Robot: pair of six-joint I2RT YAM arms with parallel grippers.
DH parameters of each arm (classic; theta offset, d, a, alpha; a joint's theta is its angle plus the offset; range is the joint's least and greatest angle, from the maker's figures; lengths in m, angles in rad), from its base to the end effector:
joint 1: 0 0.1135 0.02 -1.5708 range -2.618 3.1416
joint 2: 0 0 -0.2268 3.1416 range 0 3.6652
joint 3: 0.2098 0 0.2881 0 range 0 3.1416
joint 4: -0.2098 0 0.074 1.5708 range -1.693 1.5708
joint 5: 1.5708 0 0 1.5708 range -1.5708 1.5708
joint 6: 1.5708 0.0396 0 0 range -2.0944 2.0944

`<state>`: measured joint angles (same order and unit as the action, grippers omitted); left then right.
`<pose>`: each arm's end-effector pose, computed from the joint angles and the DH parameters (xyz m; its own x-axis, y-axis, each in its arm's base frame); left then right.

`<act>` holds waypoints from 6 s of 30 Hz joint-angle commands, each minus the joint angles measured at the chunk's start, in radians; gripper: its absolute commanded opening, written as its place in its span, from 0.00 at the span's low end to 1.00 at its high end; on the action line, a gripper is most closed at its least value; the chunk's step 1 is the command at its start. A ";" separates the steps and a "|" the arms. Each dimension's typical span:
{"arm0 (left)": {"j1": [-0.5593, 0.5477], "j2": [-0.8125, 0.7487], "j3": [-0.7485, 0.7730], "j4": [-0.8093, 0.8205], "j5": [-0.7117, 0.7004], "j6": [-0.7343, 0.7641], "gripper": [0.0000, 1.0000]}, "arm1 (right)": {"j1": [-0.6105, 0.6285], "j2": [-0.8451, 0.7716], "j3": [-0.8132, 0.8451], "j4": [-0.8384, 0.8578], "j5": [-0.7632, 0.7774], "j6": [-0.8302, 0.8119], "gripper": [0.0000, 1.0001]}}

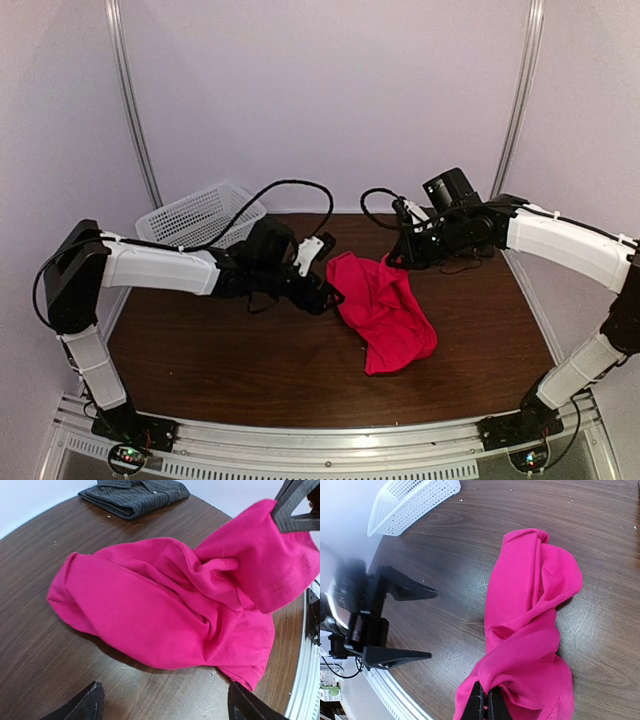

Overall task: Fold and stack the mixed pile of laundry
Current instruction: Pick up the crumpled T-shirt from the center of the board, then flatten out the crumpled T-shirt at the center of the board.

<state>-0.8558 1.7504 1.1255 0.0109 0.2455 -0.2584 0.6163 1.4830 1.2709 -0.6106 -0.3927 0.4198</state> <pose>0.2655 -0.3205 0.1557 -0.5856 0.2964 -0.7544 0.7375 0.5810 -0.3442 0.2878 0.2224 0.2577 -0.8504 -0.1409 -0.5069 -0.4378 0.7237 0.5334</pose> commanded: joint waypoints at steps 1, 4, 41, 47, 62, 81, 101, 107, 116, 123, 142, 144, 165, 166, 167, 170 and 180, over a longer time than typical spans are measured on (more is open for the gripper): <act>-0.045 0.110 0.068 0.271 0.032 -0.105 0.88 | -0.005 -0.021 0.031 -0.003 -0.006 0.029 0.00; -0.049 0.190 0.090 0.408 0.070 -0.218 0.91 | -0.004 -0.037 0.030 0.003 -0.008 0.048 0.00; 0.059 -0.331 0.175 -0.279 -0.214 0.042 0.00 | -0.321 -0.147 0.445 -0.235 0.006 -0.120 0.00; 0.061 -0.483 0.176 -0.362 -0.317 0.078 0.00 | -0.328 -0.132 0.630 -0.295 0.031 -0.196 0.00; -0.002 -0.762 0.037 -0.598 -0.112 0.171 0.00 | -0.328 -0.209 0.678 -0.407 -0.038 -0.207 0.00; 0.111 -0.271 -0.030 -0.380 -0.211 0.013 0.67 | -0.330 -0.430 0.029 -0.364 -0.017 -0.112 0.00; 0.104 0.524 0.500 -0.460 0.157 0.122 0.44 | -0.334 -0.409 -0.071 -0.310 -0.028 -0.084 0.00; 0.150 0.536 0.580 -0.527 0.157 0.114 0.00 | -0.335 -0.372 -0.086 -0.270 -0.044 -0.096 0.00; 0.228 0.202 0.549 -0.491 0.141 0.219 0.00 | -0.354 -0.260 -0.081 -0.174 -0.127 -0.084 0.00; -0.070 -0.102 0.141 -0.522 -0.100 0.446 0.00 | -0.430 -0.343 -0.181 -0.202 -0.173 -0.089 0.00; -0.058 -0.422 -0.197 -0.457 -0.020 0.206 0.57 | -0.484 -0.402 -0.346 -0.244 -0.226 -0.147 0.00; -0.064 -0.356 -0.165 -0.448 0.065 0.243 0.51 | -0.484 -0.403 -0.346 -0.241 -0.228 -0.143 0.00; -0.195 0.197 0.132 -0.384 0.190 0.712 0.47 | -0.484 -0.464 -0.385 -0.243 -0.241 -0.092 0.00; -0.195 0.214 0.138 -0.387 0.196 0.722 0.47 | -0.484 -0.466 -0.384 -0.245 -0.242 -0.092 0.00; -0.195 0.225 0.142 -0.394 0.204 0.731 0.47 | -0.484 -0.467 -0.384 -0.247 -0.242 -0.092 0.00; -0.195 0.242 0.133 -0.399 0.213 0.749 0.46 | -0.484 -0.472 -0.381 -0.256 -0.234 -0.093 0.00; -0.194 0.236 0.094 -0.415 0.180 0.774 0.36 | -0.484 -0.477 -0.390 -0.259 -0.235 -0.094 0.00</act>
<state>-1.0489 1.9884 1.2324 -0.4114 0.4259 0.4896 0.1387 1.0245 0.8906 -0.8680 -0.6239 0.3214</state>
